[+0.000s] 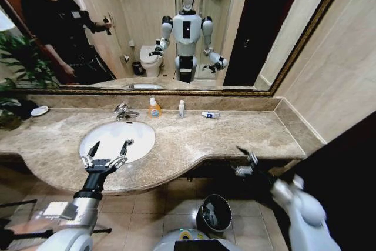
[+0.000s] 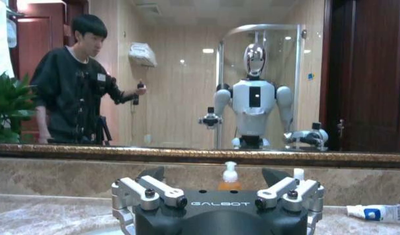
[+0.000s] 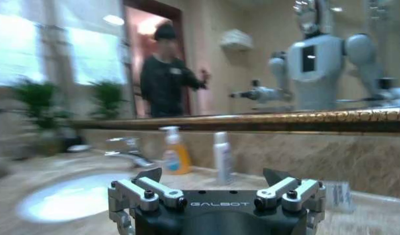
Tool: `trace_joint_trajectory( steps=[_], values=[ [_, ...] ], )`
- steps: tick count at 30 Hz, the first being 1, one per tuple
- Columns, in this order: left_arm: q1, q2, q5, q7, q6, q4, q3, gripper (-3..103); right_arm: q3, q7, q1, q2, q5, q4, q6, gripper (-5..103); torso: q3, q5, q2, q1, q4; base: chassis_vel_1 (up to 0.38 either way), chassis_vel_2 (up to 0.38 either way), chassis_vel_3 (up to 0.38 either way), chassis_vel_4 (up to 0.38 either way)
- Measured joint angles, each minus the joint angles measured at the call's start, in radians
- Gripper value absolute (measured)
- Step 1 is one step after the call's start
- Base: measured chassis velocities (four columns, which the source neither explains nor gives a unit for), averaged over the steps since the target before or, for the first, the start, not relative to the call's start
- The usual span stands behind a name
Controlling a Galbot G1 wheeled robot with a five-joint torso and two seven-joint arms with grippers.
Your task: Pick up the trash from the sink and place it in the trash bin.
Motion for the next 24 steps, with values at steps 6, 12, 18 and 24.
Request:
trace_joint_trajectory(
  steps=[6, 12, 18, 24],
  values=[
    [0.000, 0.000, 0.000, -0.001, 0.000, 0.000, 0.000, 100, -0.315, 0.147, 0.351, -0.152, -0.063, -0.265, 0.050, 100, 0.000, -0.0003, 0.000, 0.000, -0.0001, 0.000, 0.000, 0.000, 0.000],
    [0.000, 0.000, 0.000, 0.000, 0.000, 0.000, 0.000, 100, -0.513, 0.257, 0.664, -0.172, -0.067, -0.509, 0.005, 100, 0.000, -0.0006, 0.000, 0.000, -0.0002, 0.000, 0.000, 0.000, 0.000],
    [0.000, 0.000, 0.000, 0.000, 0.000, 0.000, 0.000, 100, -0.636, 0.271, 0.836, -0.158, -0.145, -0.672, -0.014, 100, 0.000, -0.0004, 0.000, 0.000, -0.0003, 0.000, 0.000, 0.000, 0.000],
    [0.000, 0.000, 0.000, 0.000, 0.000, 0.000, 0.000, 100, -0.659, 0.215, 0.939, -0.146, -0.297, -0.760, -0.078, 100, 0.000, -0.0007, 0.000, 0.000, -0.0001, 0.000, 0.000, 0.000, 0.000]
  ],
)
